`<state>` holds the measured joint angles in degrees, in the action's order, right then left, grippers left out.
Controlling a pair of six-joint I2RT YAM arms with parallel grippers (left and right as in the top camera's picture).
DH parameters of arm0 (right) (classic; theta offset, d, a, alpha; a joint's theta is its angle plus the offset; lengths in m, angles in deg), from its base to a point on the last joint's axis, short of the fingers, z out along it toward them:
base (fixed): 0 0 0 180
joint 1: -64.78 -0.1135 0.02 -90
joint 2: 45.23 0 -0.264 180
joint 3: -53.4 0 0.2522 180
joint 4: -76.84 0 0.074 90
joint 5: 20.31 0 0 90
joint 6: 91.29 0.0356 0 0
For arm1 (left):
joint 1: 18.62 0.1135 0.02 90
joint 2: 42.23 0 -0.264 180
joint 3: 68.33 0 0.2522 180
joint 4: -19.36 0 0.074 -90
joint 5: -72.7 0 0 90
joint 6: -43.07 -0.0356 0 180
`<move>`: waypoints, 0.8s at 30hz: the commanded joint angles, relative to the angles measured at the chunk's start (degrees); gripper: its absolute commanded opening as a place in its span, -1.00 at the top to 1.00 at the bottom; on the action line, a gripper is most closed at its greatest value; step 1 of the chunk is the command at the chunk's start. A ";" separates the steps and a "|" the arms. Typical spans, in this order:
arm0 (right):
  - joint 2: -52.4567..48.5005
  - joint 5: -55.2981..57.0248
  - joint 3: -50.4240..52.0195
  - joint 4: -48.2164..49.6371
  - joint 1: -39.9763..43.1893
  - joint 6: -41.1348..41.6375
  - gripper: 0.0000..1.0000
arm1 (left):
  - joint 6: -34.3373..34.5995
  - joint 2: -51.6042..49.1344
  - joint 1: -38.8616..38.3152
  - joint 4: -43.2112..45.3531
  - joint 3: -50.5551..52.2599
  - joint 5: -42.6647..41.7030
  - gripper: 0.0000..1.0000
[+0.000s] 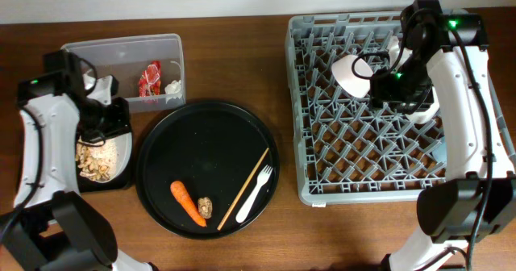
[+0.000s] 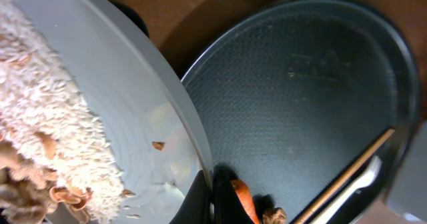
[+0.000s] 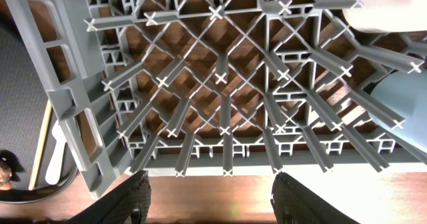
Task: Sort waste into correct bins and load items into the dishwasher rack
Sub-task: 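Tip rice and shells off the plate onto the black tray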
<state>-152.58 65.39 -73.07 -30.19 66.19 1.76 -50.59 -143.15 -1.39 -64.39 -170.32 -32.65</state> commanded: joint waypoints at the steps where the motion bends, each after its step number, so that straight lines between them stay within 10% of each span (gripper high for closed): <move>1: -0.15 0.52 0.04 -0.50 -0.26 0.44 -0.24 | -4.42 1.49 2.95 0.17 -1.18 -9.25 0.99; 24: -0.13 1.20 0.04 -0.85 -0.26 0.44 -0.23 | -14.10 1.49 18.03 -1.25 -1.11 -34.58 0.99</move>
<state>-152.58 65.42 -73.07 -30.83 66.19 1.74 -62.41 -143.15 14.50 -65.29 -170.32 -61.90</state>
